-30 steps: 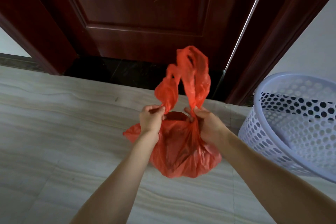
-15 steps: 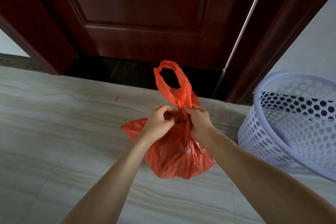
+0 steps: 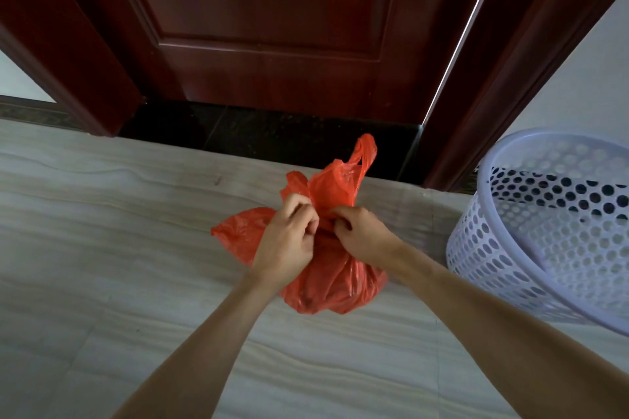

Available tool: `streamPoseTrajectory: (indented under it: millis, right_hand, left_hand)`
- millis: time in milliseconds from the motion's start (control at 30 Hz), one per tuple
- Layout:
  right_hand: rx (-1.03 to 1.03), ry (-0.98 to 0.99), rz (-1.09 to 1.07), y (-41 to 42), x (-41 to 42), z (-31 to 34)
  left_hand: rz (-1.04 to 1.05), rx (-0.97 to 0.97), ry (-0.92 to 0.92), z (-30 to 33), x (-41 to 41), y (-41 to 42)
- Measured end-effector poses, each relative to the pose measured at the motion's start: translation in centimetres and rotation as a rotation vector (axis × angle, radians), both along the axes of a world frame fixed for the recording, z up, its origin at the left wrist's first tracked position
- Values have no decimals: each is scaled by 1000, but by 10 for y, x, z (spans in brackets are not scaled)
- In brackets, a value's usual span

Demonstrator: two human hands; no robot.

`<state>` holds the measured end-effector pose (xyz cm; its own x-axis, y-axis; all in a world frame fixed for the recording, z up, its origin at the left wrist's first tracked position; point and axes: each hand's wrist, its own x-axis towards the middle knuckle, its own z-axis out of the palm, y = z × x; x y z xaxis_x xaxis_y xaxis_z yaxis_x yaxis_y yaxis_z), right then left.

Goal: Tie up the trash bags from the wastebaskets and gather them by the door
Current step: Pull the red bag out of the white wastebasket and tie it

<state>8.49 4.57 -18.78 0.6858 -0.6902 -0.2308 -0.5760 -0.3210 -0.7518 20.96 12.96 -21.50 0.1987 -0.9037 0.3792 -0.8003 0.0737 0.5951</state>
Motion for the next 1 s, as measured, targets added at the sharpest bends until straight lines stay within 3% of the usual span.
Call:
streamPoseTrajectory:
  millis: [133, 233, 367, 467, 600, 867, 1000]
  right_hand:
    - [144, 60, -4, -3, 1, 7]
    - [344, -150, -162, -5, -2, 9]
    - [800, -251, -293, -7, -7, 12]
    - [951, -291, -273, -9, -11, 13]
    - [998, -289, -274, -12, -13, 15]
    - [879, -239, -347, -19, -11, 3]
    - [779, -245, -331, -16, -10, 1]
  left_hand:
    - [27, -8, 89, -2, 0, -5]
    - [16, 1, 105, 2, 1, -6]
    - [-47, 6, -34, 4, 0, -2]
    - [-33, -35, -155, 0, -3, 1]
    - [20, 13, -132, -2, -6, 4]
    - [-6, 301, 10, 4, -22, 7]
    - [64, 250, 45, -2, -17, 3]
